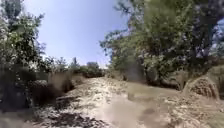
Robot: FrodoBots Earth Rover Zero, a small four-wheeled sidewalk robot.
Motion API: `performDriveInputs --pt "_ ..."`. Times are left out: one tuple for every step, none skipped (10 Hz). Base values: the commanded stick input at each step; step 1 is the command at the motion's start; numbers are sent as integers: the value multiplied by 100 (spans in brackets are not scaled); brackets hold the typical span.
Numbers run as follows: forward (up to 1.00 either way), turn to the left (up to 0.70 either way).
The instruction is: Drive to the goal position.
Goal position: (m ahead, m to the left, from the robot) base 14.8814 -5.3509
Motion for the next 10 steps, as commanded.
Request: performDriveInputs --pt "45 2" --pt "45 2" --pt "45 2" --pt "45 2" --pt "45 2" --pt "45 2" --pt "45 2" --pt "45 2" --pt "45 22" --pt "45 27"
